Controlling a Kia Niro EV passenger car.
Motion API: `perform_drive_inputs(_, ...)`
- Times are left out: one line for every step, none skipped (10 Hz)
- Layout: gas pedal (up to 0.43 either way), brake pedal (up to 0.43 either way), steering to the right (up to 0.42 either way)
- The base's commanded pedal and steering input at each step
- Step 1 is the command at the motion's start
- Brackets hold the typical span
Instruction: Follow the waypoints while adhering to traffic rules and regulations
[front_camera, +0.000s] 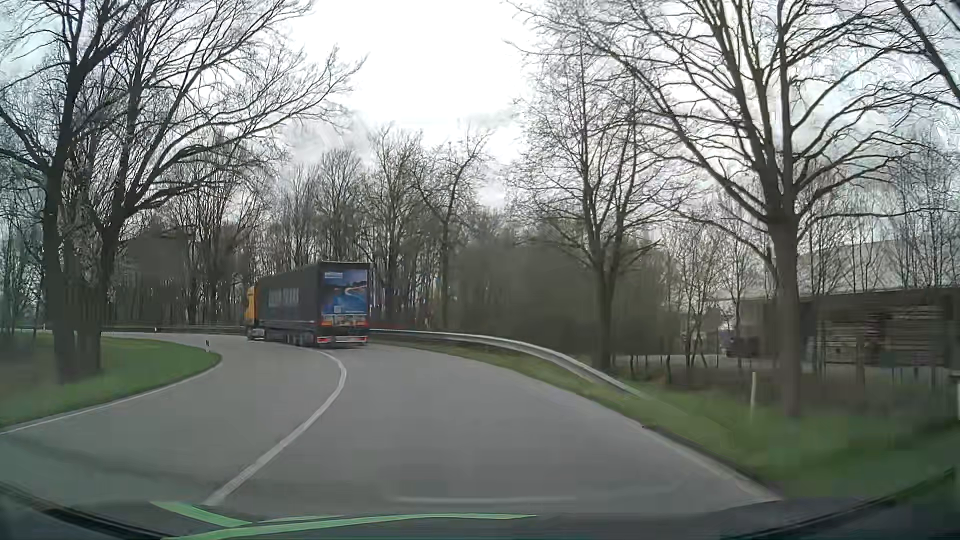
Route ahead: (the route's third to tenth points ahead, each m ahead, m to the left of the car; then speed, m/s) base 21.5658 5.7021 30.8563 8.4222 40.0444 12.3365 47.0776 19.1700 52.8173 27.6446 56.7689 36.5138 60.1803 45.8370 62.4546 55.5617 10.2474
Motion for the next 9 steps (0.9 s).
perform_drive_inputs(0.039, 0.0, -0.046)
perform_drive_inputs(0.047, 0.0, -0.049)
perform_drive_inputs(0.059, 0.0, -0.052)
perform_drive_inputs(0.059, 0.0, -0.054)
perform_drive_inputs(0.059, 0.0, -0.058)
perform_drive_inputs(0.067, 0.0, -0.058)
perform_drive_inputs(0.067, 0.0, -0.061)
perform_drive_inputs(0.079, 0.0, -0.061)
perform_drive_inputs(0.087, 0.0, -0.06)
